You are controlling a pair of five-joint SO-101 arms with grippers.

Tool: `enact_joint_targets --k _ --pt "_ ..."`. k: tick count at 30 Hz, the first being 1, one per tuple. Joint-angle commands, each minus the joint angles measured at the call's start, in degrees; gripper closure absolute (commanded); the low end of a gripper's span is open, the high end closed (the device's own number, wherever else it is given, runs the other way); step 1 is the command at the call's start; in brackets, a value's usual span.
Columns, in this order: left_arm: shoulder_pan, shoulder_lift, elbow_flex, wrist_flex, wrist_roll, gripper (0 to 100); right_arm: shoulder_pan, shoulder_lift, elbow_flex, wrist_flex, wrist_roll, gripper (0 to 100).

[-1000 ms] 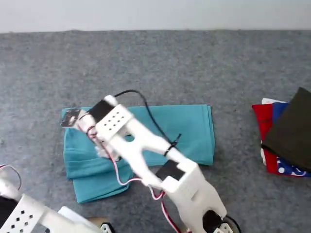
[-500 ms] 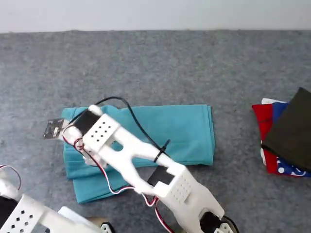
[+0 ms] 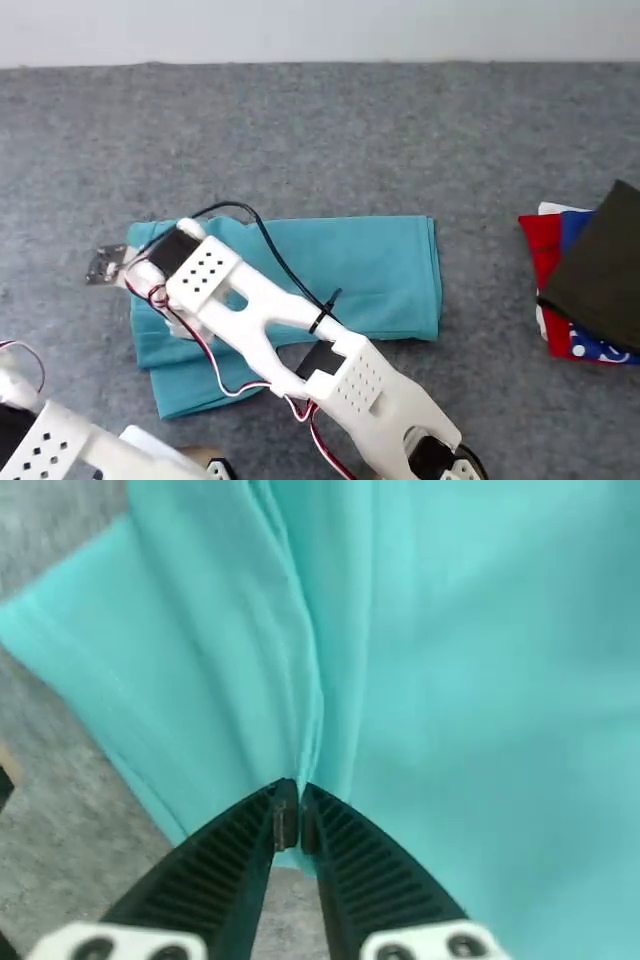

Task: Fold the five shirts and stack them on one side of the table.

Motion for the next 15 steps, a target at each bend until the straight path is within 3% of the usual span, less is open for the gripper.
enact_joint_targets --k 1,15 --pt "-0.26 -0.62 -0.40 -0.88 0.18 99 1.36 -1.19 -6.07 2.33 -0.26 98.8" --pt "0.09 -0.62 -0.22 -0.88 0.18 99 14.46 0.75 -7.21 1.89 -0.70 98.8"
